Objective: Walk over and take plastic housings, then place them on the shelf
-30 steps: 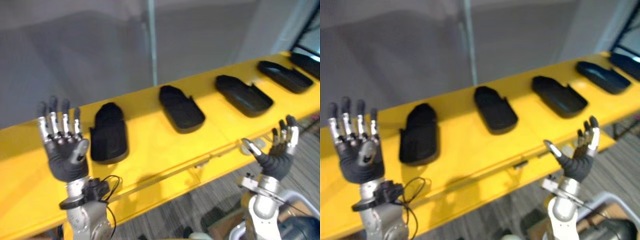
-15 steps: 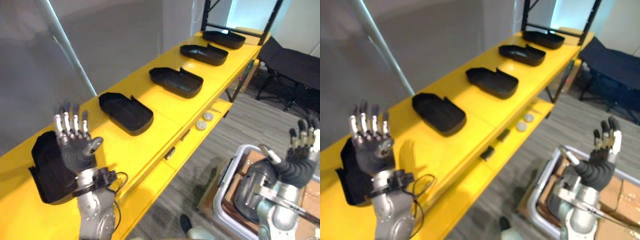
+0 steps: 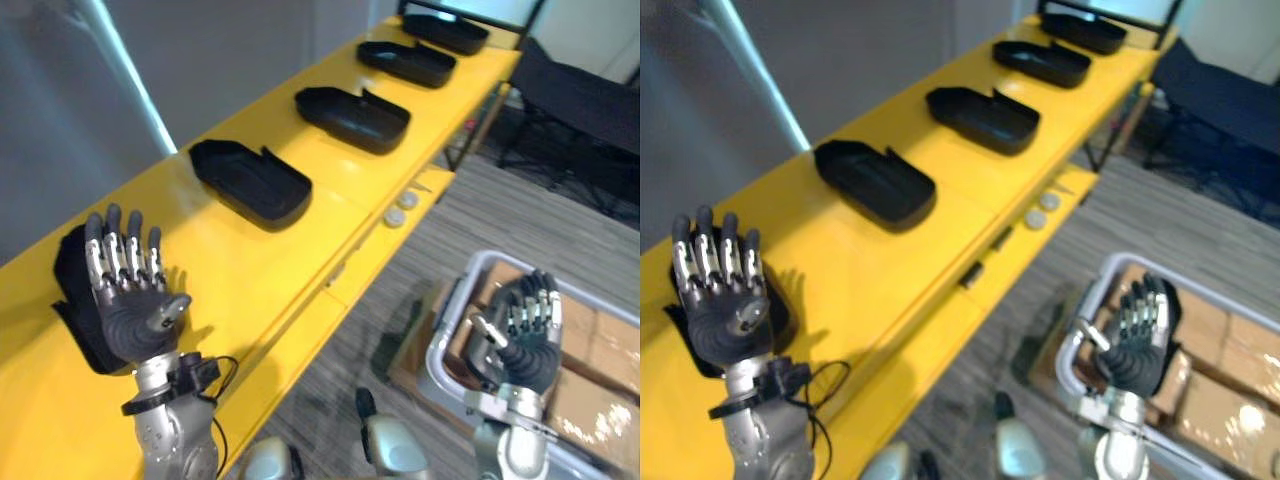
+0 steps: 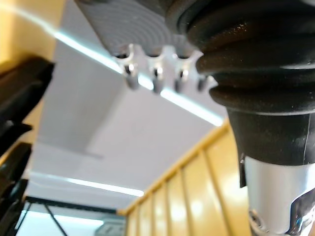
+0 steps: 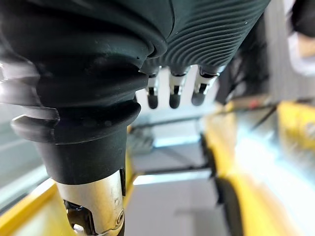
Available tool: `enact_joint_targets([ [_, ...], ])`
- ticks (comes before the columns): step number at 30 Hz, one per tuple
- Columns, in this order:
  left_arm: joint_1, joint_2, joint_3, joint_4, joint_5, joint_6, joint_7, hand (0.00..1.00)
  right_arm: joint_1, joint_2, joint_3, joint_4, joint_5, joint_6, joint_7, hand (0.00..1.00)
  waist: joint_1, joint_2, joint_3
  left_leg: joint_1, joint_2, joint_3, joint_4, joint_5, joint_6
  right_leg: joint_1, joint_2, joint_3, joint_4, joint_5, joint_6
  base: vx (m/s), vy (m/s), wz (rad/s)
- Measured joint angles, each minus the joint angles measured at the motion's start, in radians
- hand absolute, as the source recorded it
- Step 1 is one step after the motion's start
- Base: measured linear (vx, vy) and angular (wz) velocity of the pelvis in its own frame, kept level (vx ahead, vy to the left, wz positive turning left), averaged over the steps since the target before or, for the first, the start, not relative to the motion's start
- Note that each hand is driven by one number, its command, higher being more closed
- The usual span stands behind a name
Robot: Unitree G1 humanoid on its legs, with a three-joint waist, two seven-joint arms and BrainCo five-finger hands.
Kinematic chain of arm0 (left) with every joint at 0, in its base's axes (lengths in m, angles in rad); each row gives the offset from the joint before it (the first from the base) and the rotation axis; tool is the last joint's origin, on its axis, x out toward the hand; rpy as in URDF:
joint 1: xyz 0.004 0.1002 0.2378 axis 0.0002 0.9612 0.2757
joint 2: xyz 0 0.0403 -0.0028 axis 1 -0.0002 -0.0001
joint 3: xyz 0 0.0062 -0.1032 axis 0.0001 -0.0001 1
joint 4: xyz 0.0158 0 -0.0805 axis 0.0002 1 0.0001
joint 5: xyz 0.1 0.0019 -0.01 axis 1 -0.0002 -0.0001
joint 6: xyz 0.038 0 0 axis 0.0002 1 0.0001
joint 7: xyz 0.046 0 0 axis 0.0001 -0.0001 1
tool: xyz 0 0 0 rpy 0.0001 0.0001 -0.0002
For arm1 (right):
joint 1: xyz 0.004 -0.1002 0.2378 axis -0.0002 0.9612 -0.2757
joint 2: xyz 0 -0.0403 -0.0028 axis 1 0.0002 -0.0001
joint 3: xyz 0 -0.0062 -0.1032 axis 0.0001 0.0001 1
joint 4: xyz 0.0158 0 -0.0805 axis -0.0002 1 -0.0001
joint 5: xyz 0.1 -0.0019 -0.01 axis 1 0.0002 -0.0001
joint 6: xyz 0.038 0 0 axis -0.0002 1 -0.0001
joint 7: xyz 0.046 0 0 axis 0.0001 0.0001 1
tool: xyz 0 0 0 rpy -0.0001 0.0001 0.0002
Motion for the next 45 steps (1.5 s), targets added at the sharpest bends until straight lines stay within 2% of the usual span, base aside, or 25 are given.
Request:
enact_joint_targets([
  [1,0.004,0.006,0.016,0.0,-0.005,0.017,0.0,0.0,-0.051,-0.011,0.04,0.007,-0.015,0.004,-0.024,0.0,0.017,0.003,-0.015,-0.016,0.019,0.006,-0.011,0.021,-0.01,0.012,-0.039,-0.024,0.053,-0.035,-0.007,-0.1,-0.117,-0.28],
  [3,0.005,0.01,0.041,0.001,-0.006,0.039,-0.001,0.0,-0.139,-0.018,0.107,0.052,-0.059,0.017,-0.076,0.0,0.041,0.002,-0.035,-0.044,0.055,0.014,-0.025,0.052,-0.036,0.053,-0.113,-0.072,0.07,-0.051,-0.026,-0.09,-0.226,-0.33],
  [6,0.01,0.0,0.049,0.011,-0.053,0.057,-0.034,0.0,-0.223,-0.013,0.176,0.138,-0.144,0.079,-0.162,0.0,0.086,-0.01,-0.065,-0.069,0.108,0.042,-0.062,0.108,-0.095,0.123,-0.232,-0.125,0.005,-0.049,-0.044,-0.08,-0.343,-0.46],
  [7,0.014,-0.005,0.048,0.026,-0.088,0.062,-0.045,0.0,-0.228,-0.01,0.187,0.165,-0.18,0.105,-0.183,0.0,0.09,-0.015,-0.077,-0.074,0.138,0.056,-0.069,0.129,-0.128,0.143,-0.254,-0.144,-0.059,-0.018,-0.075,-0.09,-0.546,-0.64],
  [8,0.018,-0.006,0.047,0.039,-0.116,0.064,-0.055,0.0,-0.219,-0.006,0.189,0.181,-0.202,0.122,-0.193,0.0,0.09,-0.027,-0.095,-0.087,0.163,0.07,-0.065,0.144,-0.154,0.142,-0.258,-0.156,-0.121,0.047,-0.081,-0.07,-0.504,-0.62],
  [9,0.019,-0.003,0.047,0.045,-0.133,0.064,-0.063,0.0,-0.212,-0.002,0.189,0.189,-0.209,0.127,-0.2,0.0,0.089,-0.042,-0.105,-0.091,0.173,0.076,-0.065,0.155,-0.174,0.139,-0.255,-0.153,-0.153,0.097,-0.064,-0.06,-0.534,-0.7],
  [10,0.018,-0.032,0.021,0.081,-0.197,0.063,-0.085,0.0,-0.178,-0.015,0.162,0.195,-0.218,0.131,-0.207,0.0,0.077,-0.015,-0.123,-0.097,0.232,0.074,-0.089,0.189,-0.221,0.133,-0.198,-0.171,-0.168,0.015,0.064,-0.03,-0.421,-0.61],
  [11,0.022,-0.051,0.0,0.09,-0.236,0.063,-0.092,0.0,-0.159,-0.024,0.15,0.195,-0.217,0.13,-0.207,0.0,0.07,-0.003,-0.128,-0.088,0.251,0.074,-0.115,0.205,-0.235,0.131,-0.179,-0.191,-0.172,-0.006,0.096,-0.01,-0.575,-0.69],
  [12,0.028,-0.095,-0.038,0.103,-0.285,0.063,-0.109,0.0,-0.124,-0.049,0.122,0.195,-0.215,0.13,-0.204,0.0,0.049,0.019,-0.131,-0.047,0.275,0.073,-0.177,0.239,-0.237,0.133,-0.149,-0.214,-0.173,-0.042,0.133,0.01,-0.428,-0.58],
  [14,0.032,-0.143,-0.105,0.108,-0.296,0.062,-0.113,0.0,-0.091,-0.106,0.072,0.195,-0.197,0.131,-0.194,0.0,0.012,0.05,-0.135,-0.021,0.303,0.066,-0.206,0.291,-0.189,0.134,-0.106,-0.214,-0.171,-0.064,0.105,0.01,-0.365,-0.46],
  [15,0.018,-0.142,-0.143,0.109,-0.292,0.062,-0.111,0.0,-0.074,-0.127,0.052,0.194,-0.2,0.134,-0.188,0.0,-0.009,0.056,-0.133,-0.021,0.308,0.065,-0.177,0.33,-0.141,0.133,-0.102,-0.212,-0.164,-0.072,0.094,-0.03,-0.256,-0.27],
  [17,-0.007,-0.139,-0.184,0.129,-0.278,0.061,-0.121,0.0,-0.038,-0.15,0.032,0.184,-0.235,0.144,-0.182,0.0,-0.032,0.045,-0.123,-0.059,0.311,0.065,-0.084,0.368,-0.081,0.137,-0.106,-0.203,-0.179,-0.08,0.081,-0.08,-0.172,-0.42],
  [19,-0.019,-0.138,-0.223,0.17,-0.268,0.057,-0.133,0.0,-0.005,-0.162,0.0,0.181,-0.23,0.144,-0.187,0.0,-0.028,0.066,-0.124,-0.085,0.263,0.025,-0.009,0.276,-0.118,0.135,-0.107,-0.165,-0.232,-0.062,0.08,-0.11,0.003,-0.66],
  [21,-0.003,-0.13,-0.235,0.17,-0.265,0.028,-0.147,0.0,0.009,-0.157,-0.041,0.186,-0.155,0.138,-0.203,0.0,-0.028,0.077,-0.12,-0.085,0.17,-0.017,-0.011,0.134,-0.104,0.122,-0.098,-0.118,-0.304,-0.009,0.079,-0.08,0.145,-0.66],
  [22,-0.004,-0.12,-0.233,0.174,-0.265,0.017,-0.147,0.0,0.006,-0.154,-0.053,0.189,-0.148,0.132,-0.213,0.0,-0.028,0.076,-0.12,-0.079,0.156,-0.023,-0.038,0.115,-0.094,0.109,-0.097,-0.108,-0.316,0.004,0.086,-0.07,0.122,-0.54],
  [23,-0.015,-0.091,-0.228,0.187,-0.268,0.01,-0.15,0.0,-0.013,-0.154,-0.071,0.199,-0.135,0.114,-0.24,0.0,-0.025,0.073,-0.115,-0.053,0.132,-0.042,-0.112,0.078,-0.14,0.078,-0.094,-0.088,-0.332,0.024,0.096,-0.09,0.148,-0.56],
  [24,-0.038,-0.06,-0.22,0.211,-0.272,0.011,-0.157,0.0,-0.052,-0.141,-0.078,0.229,-0.134,0.108,-0.267,0.0,-0.022,0.051,-0.097,-0.048,0.098,-0.027,-0.136,0.089,-0.163,0.061,-0.126,-0.086,-0.354,0.048,0.091,-0.1,0.171,-0.6],
  [25,-0.046,-0.051,-0.22,0.221,-0.273,0.014,-0.163,0.0,-0.069,-0.138,-0.079,0.24,-0.135,0.107,-0.278,0.0,-0.017,0.04,-0.086,-0.05,0.089,-0.015,-0.135,0.089,-0.163,0.058,-0.138,-0.086,-0.37,0.063,0.09,-0.08,0.205,-0.55],
  [26,-0.062,-0.029,-0.215,0.232,-0.272,0.03,-0.177,0.0,-0.095,-0.129,-0.081,0.253,-0.133,0.113,-0.291,0.0,-0.005,0.02,-0.065,-0.061,0.078,0.002,-0.107,0.09,-0.164,0.062,-0.155,-0.088,-0.398,0.119,0.101,-0.04,0.176,-0.42],
  [27,-0.083,-0.02,-0.216,0.241,-0.271,0.052,-0.195,0.0,-0.127,-0.126,-0.08,0.28,-0.107,0.12,-0.293,0.0,0.004,0.014,-0.041,-0.079,0.082,0.007,-0.065,0.08,-0.164,0.063,-0.155,-0.101,-0.419,0.16,0.123,-0.05,0.158,-0.39],
  [28,-0.093,-0.02,-0.217,0.241,-0.268,0.066,-0.199,0.0,-0.156,-0.119,-0.081,0.314,-0.08,0.128,-0.292,0.0,0.012,0.012,-0.029,-0.093,0.082,0.003,-0.047,0.077,-0.161,0.063,-0.155,-0.11,-0.434,0.178,0.124,-0.05,0.092,-0.21],
  [30,-0.119,-0.018,-0.225,0.26,-0.22,0.095,-0.198,0.0,-0.224,-0.107,-0.086,0.399,-0.025,0.166,-0.29,0.0,0.015,0.021,-0.012,-0.127,0.08,-0.025,-0.033,0.069,-0.159,0.064,-0.154,-0.149,-0.465,0.206,0.124,-0.05,0.046,0.13],
  [35,-0.173,-0.017,-0.255,0.38,-0.109,0.143,-0.183,0.0,-0.447,-0.106,-0.104,0.653,-0.013,0.211,-0.338,0.0,0.037,0.028,0.049,-0.21,0.082,-0.098,-0.03,0.077,-0.169,0.065,-0.134,-0.206,-0.539,0.254,0.111,-0.08,-0.012,0.26],
  [39,-0.195,0.004,-0.319,0.463,-0.079,0.17,-0.182,0.0,-0.687,-0.195,-0.111,0.904,0.065,0.279,-0.377,0.0,0.099,0.027,0.076,-0.256,0.08,-0.15,-0.032,0.094,-0.173,0.058,-0.124,-0.246,-0.55,0.262,0.108,-0.05,-0.028,0.28],
  [45,-0.208,0.005,-0.334,0.545,-0.074,0.172,-0.196,0.0,-0.938,-0.317,-0.108,1.153,0.109,0.321,-0.352,0.0,0.169,0.04,0.093,-0.303,0.063,-0.21,-0.033,0.116,-0.171,0.047,-0.127,-0.296,-0.551,0.262,0.108,0.0,0.004,0.26],
])
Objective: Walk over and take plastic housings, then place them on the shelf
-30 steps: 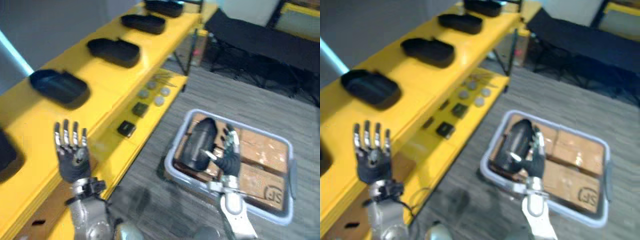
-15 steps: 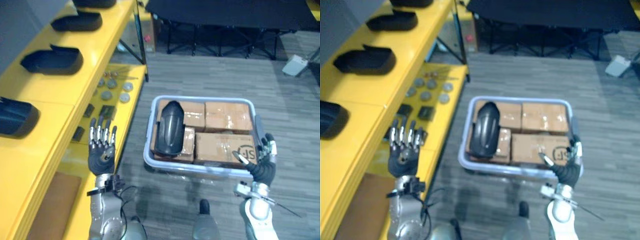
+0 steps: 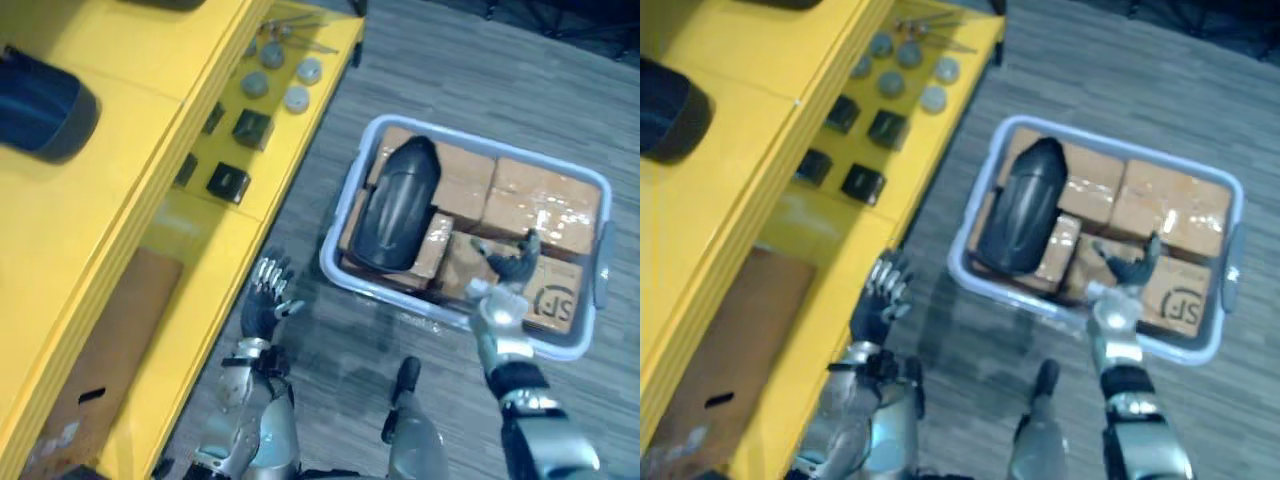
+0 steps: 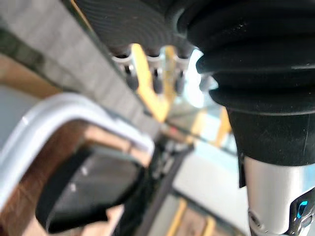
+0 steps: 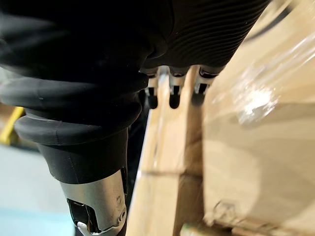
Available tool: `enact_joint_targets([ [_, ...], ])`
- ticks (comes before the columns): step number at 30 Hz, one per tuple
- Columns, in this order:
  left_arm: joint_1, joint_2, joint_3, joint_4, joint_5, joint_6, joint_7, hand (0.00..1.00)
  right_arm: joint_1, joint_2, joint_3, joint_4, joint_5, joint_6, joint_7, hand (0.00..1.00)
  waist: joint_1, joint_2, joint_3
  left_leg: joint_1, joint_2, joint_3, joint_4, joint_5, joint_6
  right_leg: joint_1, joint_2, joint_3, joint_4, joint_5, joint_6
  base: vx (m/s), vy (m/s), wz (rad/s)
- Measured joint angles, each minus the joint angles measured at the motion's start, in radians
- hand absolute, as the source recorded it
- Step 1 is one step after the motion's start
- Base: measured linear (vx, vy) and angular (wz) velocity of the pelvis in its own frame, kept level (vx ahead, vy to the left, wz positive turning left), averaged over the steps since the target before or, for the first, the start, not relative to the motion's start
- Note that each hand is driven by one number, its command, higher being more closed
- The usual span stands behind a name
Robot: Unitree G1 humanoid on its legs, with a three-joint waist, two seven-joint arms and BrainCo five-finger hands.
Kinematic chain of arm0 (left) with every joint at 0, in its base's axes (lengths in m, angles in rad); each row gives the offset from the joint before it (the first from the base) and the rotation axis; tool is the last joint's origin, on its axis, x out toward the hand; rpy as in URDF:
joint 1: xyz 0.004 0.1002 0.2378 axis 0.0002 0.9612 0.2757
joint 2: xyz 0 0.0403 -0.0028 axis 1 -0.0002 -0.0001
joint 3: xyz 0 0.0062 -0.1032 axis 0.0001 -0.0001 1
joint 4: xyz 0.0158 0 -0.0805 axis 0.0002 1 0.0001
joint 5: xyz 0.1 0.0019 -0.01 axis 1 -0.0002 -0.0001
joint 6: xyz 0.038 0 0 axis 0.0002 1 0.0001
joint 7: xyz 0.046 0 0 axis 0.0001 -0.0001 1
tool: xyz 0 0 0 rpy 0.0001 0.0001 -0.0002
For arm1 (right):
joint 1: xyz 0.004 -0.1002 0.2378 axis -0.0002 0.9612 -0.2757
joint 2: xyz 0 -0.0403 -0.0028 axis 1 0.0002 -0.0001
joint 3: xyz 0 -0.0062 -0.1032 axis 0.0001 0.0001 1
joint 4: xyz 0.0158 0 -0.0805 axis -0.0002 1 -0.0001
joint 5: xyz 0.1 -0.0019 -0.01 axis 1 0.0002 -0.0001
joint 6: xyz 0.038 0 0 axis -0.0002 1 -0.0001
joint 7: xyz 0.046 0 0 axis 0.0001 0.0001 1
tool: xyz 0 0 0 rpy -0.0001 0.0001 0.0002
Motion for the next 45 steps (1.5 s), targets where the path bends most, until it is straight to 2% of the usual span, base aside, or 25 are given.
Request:
enact_joint_targets([
  [2,0.001,-0.009,-0.005,0.073,0.016,0.0,0.009,0.0,-0.039,-0.028,0.003,0.033,0.0,0.011,0.005,0.0,0.022,0.006,0.003,-0.011,-0.004,-0.016,0.002,0.001,0.001,0.0,-0.001,-0.022,0.0,0.0,0.0,-0.01,0.018,0.18],
  [7,0.02,-0.035,-0.007,0.216,0.123,-0.001,0.053,0.0,-0.09,-0.062,0.01,0.066,0.001,0.036,0.027,0.0,0.041,0.026,0.029,-0.015,-0.006,-0.048,0.006,0.002,0.001,0.001,-0.001,-0.06,0.03,-0.009,-0.012,-0.03,0.018,0.11],
  [12,0.03,-0.033,-0.003,0.334,0.159,-0.006,0.074,0.0,-0.113,-0.077,0.011,0.066,0.0,0.083,0.069,0.0,0.056,0.024,0.046,-0.032,-0.006,-0.056,0.01,0.01,0.001,-0.019,-0.004,-0.074,0.052,-0.014,-0.019,-0.06,0.018,0.03],
  [19,0.041,-0.035,-0.006,0.384,0.159,-0.038,0.077,0.0,-0.117,-0.078,0.061,0.066,-0.035,0.153,0.154,0.0,0.072,0.026,0.048,-0.044,-0.008,-0.066,0.03,0.011,0.001,-0.035,-0.012,-0.076,0.096,-0.03,-0.014,-0.05,0.03,0.02],
  [25,0.045,-0.04,-0.018,0.395,0.158,-0.044,0.061,0.0,-0.144,-0.078,0.084,0.066,-0.092,0.17,0.198,0.0,0.075,0.025,0.049,-0.065,-0.016,-0.079,0.016,0.031,0.001,-0.054,-0.019,-0.088,0.102,-0.03,-0.014,-0.03,0.016,0.08],
  [29,0.046,-0.053,-0.027,0.422,0.157,-0.044,0.055,0.0,-0.183,-0.082,0.111,0.067,-0.119,0.218,0.207,0.0,0.074,0.029,0.051,-0.062,-0.02,-0.082,-0.001,0.044,0.001,-0.055,-0.022,-0.096,0.102,-0.03,-0.014,0.01,0.003,0.05],
  [31,0.046,-0.066,-0.03,0.424,0.154,-0.045,0.055,0.0,-0.199,-0.086,0.12,0.074,-0.145,0.257,0.204,0.0,0.075,0.033,0.053,-0.062,-0.023,-0.082,-0.001,0.044,0.001,-0.055,-0.026,-0.097,0.104,-0.03,-0.014,0.0,0.0,0.0],
  [32,0.046,-0.067,-0.038,0.425,0.15,-0.045,0.056,0.0,-0.213,-0.087,0.121,0.087,-0.154,0.275,0.195,1.0,0.075,0.037,0.054,-0.062,-0.025,-0.082,-0.001,0.044,0.002,-0.056,-0.027,-0.097,0.106,-0.03,-0.014,0.0,0.0,0.0],
  [35,0.045,-0.067,-0.049,0.427,0.149,-0.046,0.058,0.0,-0.257,-0.087,0.13,0.132,-0.16,0.313,0.174,1.0,0.077,0.04,0.056,-0.064,-0.025,-0.085,0.0,0.045,0.002,-0.057,-0.028,-0.099,0.11,-0.031,-0.014,-0.01,0.006,0.01],
  [40,0.02,-0.069,-0.064,0.447,0.138,-0.048,0.079,0.0,-0.341,-0.157,0.117,0.234,-0.187,0.426,0.151,1.0,0.085,0.059,0.065,-0.083,-0.035,-0.105,-0.001,0.054,0.002,-0.068,-0.035,-0.113,0.122,-0.032,-0.015,-0.04,0.024,0.1],
  [42,0.014,-0.072,-0.064,0.455,0.138,-0.05,0.081,0.0,-0.354,-0.163,0.116,0.261,-0.19,0.443,0.153,1.0,0.087,0.065,0.068,-0.083,-0.035,-0.106,0.0,0.055,0.002,-0.067,-0.035,-0.114,0.125,-0.032,-0.015,0.0,0.008,0.02],
  [43,0.01,-0.078,-0.064,0.459,0.138,-0.052,0.085,0.0,-0.362,-0.167,0.115,0.296,-0.199,0.471,0.154,1.0,0.09,0.073,0.072,-0.083,-0.037,-0.107,-0.001,0.057,0.003,-0.068,-0.037,-0.116,0.128,-0.033,-0.015,0.0,0.014,0.04],
  [45,0.01,-0.085,-0.065,0.46,0.138,-0.056,0.09,0.0,-0.358,-0.171,0.104,0.309,-0.216,0.479,0.149,1.0,0.093,0.084,0.077,-0.084,-0.038,-0.11,-0.001,0.058,0.004,-0.068,-0.04,-0.121,0.134,-0.037,-0.015,0.0,0.017,0.05],
])
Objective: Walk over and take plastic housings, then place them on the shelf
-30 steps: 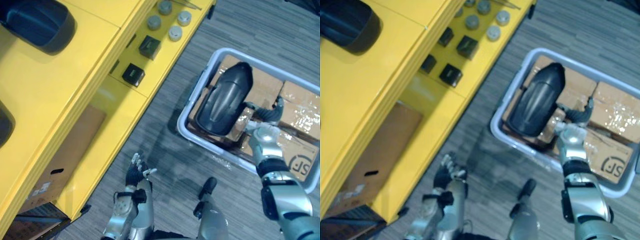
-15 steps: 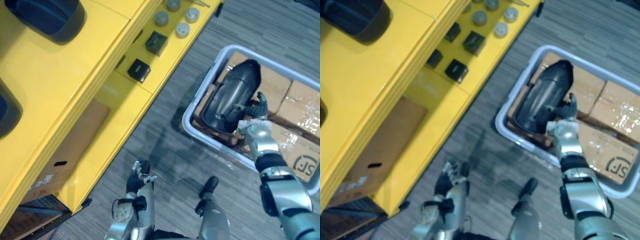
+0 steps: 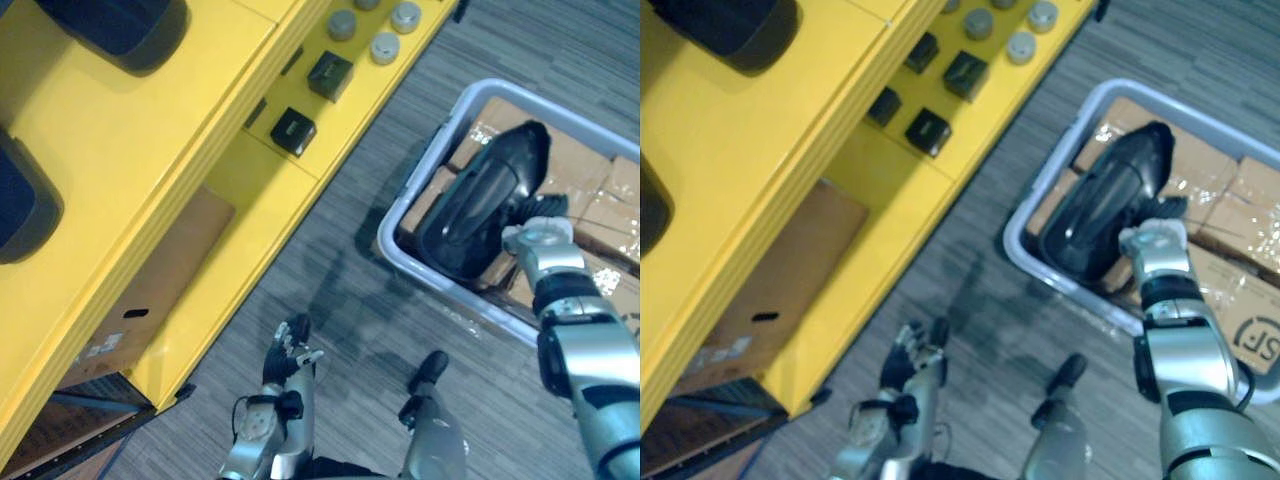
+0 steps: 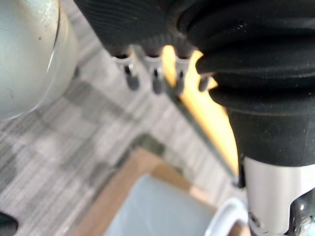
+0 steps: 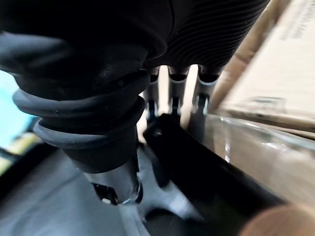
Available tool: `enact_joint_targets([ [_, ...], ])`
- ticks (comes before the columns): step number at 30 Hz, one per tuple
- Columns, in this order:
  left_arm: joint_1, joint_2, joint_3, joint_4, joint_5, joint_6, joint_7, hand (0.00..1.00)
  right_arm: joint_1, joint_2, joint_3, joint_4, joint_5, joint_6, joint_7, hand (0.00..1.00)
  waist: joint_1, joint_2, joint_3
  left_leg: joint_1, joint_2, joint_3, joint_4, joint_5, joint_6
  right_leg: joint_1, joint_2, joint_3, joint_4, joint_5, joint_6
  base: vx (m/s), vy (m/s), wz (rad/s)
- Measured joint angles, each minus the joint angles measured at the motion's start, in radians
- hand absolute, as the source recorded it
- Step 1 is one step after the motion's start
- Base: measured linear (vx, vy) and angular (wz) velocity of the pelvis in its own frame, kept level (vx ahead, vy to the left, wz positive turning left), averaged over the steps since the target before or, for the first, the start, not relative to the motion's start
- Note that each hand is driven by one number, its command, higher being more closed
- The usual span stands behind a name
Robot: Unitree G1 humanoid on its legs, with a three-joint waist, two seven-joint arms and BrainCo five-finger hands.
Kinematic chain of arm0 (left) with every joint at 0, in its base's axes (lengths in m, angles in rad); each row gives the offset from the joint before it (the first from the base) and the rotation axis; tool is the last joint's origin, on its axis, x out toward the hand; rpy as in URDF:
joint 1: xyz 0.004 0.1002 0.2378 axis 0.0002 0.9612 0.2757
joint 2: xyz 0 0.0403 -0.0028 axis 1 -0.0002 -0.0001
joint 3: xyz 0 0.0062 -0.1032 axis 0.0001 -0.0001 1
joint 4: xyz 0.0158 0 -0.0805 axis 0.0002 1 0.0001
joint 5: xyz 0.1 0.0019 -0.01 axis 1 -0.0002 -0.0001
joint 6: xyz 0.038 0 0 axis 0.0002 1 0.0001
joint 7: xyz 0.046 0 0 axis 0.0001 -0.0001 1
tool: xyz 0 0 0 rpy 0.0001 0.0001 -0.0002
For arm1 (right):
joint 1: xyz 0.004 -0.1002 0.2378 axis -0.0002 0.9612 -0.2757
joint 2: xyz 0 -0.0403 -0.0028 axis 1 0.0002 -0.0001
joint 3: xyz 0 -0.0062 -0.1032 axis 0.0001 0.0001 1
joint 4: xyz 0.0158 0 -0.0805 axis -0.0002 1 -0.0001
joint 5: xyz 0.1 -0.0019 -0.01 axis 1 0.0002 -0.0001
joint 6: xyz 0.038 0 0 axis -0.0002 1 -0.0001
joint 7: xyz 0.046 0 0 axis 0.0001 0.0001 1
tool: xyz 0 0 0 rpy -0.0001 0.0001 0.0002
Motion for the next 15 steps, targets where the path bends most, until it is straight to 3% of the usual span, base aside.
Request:
enact_joint_targets([
  [6,0.0,-0.001,-0.035,0.001,-0.036,-0.013,0.004,0.0,-0.027,-0.025,-0.028,0.032,-0.086,0.039,-0.018,1.0,0.0,0.02,0.001,-0.009,-0.016,-0.022,0.0,0.006,0.003,-0.004,-0.017,-0.019,0.031,-0.021,0.006,0.0,0.018,0.13],
  [13,0.002,-0.001,-0.037,-0.003,-0.038,-0.018,0.004,0.0,-0.03,-0.037,-0.028,0.073,-0.093,0.035,-0.043,1.0,0.002,0.02,0.001,-0.011,-0.019,-0.024,0.0,0.008,0.004,-0.003,-0.02,-0.023,0.032,-0.021,0.006,0.0,0.004,0.02],
  [15,0.01,-0.001,-0.037,-0.008,-0.037,-0.025,0.004,0.0,-0.03,-0.039,-0.028,0.079,-0.101,0.01,-0.052,1.0,-0.002,0.02,0.001,-0.01,-0.019,-0.023,0.0,0.008,0.004,-0.003,-0.02,-0.023,0.032,-0.021,0.006,0.0,0.0,0.0],
])
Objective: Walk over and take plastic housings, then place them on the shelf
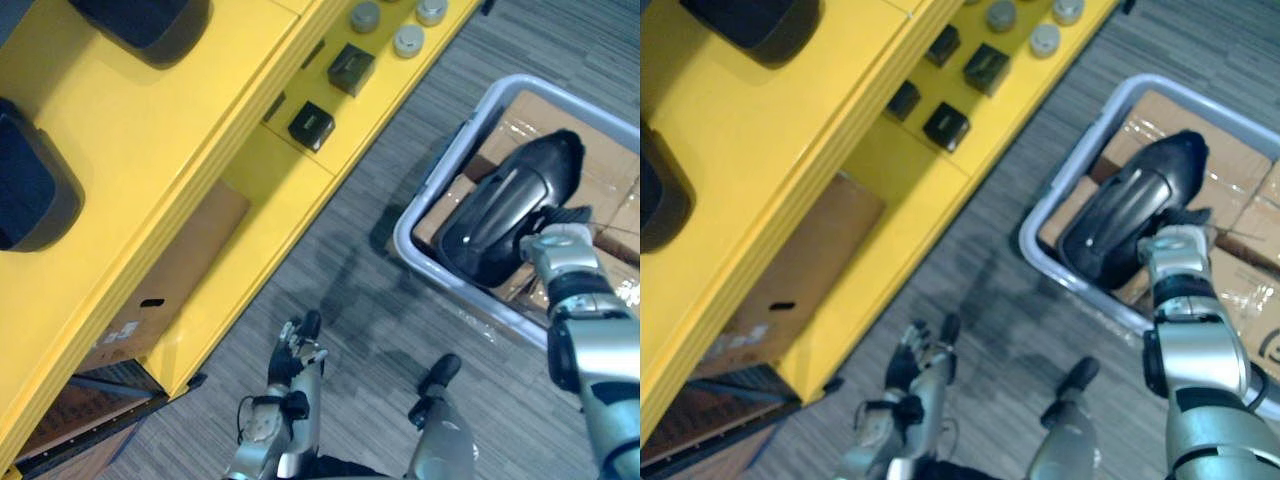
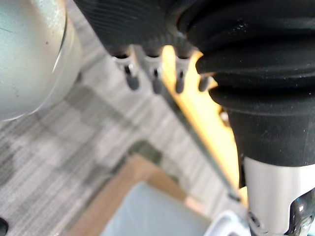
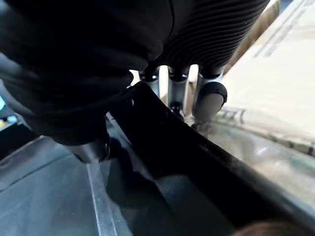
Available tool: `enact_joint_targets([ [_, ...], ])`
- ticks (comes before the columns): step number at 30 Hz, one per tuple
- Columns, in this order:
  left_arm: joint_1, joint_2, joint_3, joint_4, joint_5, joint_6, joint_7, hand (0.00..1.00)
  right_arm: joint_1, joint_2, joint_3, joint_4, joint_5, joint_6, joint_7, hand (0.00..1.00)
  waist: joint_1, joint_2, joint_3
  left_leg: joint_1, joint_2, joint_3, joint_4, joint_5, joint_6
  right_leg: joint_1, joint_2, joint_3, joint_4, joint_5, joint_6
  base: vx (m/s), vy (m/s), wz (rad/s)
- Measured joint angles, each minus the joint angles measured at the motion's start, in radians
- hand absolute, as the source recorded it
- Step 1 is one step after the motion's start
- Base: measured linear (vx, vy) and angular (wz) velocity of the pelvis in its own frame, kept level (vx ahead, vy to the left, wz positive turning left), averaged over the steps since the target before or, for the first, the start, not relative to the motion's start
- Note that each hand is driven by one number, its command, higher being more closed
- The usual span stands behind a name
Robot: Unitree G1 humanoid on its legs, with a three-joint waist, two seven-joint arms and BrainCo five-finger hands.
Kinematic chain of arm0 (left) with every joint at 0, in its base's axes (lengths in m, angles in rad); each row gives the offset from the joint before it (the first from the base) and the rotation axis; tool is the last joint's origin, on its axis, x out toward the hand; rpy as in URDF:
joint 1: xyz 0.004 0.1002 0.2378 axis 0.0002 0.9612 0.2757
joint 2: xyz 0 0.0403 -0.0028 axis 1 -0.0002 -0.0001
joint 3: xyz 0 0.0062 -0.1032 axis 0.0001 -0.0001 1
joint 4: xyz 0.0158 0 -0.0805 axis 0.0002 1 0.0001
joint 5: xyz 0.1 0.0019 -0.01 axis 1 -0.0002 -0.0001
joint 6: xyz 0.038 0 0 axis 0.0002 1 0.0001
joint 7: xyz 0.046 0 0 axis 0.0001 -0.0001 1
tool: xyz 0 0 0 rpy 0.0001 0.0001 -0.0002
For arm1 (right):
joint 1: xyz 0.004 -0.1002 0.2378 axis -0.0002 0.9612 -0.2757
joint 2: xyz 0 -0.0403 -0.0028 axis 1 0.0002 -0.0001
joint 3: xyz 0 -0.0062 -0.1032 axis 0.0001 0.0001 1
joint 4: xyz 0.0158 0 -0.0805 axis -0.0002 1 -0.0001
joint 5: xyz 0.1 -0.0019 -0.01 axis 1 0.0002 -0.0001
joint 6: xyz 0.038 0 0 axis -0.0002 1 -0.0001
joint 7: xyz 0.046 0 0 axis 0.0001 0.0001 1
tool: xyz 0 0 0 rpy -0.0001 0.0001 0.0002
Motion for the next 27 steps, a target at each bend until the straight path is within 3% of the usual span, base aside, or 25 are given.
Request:
enact_joint_targets([
  [6,0.042,0.019,0.017,-0.071,0.001,-0.014,-0.003,0.0,0.017,-0.032,0.044,-0.109,-0.074,-0.039,-0.015,1.0,-0.022,-0.007,0.005,0.003,0.009,0.016,-0.004,0.0,0.0,-0.011,0.005,0.016,-0.002,0.004,-0.002,0.0,0.002,-0.08],
  [9,0.042,0.024,0.08,-0.161,0.025,-0.032,0.0,0.0,0.045,-0.038,0.072,-0.253,-0.167,-0.071,-0.017,1.0,-0.043,-0.028,0.013,0.031,0.021,0.045,-0.018,0.001,-0.002,-0.012,0.013,0.044,-0.005,0.009,-0.008,0.02,-0.006,-0.27],
  [15,-0.098,0.122,0.132,-0.343,0.225,-0.041,0.067,0.0,0.125,-0.038,0.131,-0.409,-0.298,-0.146,-0.017,1.0,-0.086,-0.088,0.008,0.093,0.048,0.098,-0.057,0.008,-0.011,-0.001,0.034,0.09,-0.024,0.021,-0.02,0.01,-0.014,-0.26],
  [20,-0.342,0.192,0.13,-0.374,0.294,0.016,0.053,0.0,0.149,-0.034,0.163,-0.497,-0.35,-0.186,-0.017,1.0,-0.129,-0.119,-0.002,0.111,0.062,0.127,-0.078,0.021,-0.018,0.001,0.054,0.118,-0.068,0.054,-0.036,-0.02,0.001,-0.2],
  [25,-0.542,0.231,0.117,-0.297,0.221,0.097,-0.047,0.0,0.111,-0.023,0.201,-0.532,-0.383,-0.216,-0.006,1.0,-0.154,-0.125,-0.005,0.14,0.074,0.167,-0.107,0.034,-0.023,-0.005,0.067,0.15,-0.088,0.073,-0.042,-0.01,0.001,-0.22],
  [27,-0.63,0.239,0.08,-0.213,0.151,0.165,-0.101,0.0,0.066,-0.02,0.22,-0.532,-0.384,-0.218,0.004,1.0,-0.167,-0.127,-0.006,0.138,0.079,0.182,-0.109,0.037,-0.025,-0.02,0.072,0.166,-0.088,0.079,-0.047,-0.02,0.006,-0.2],
])
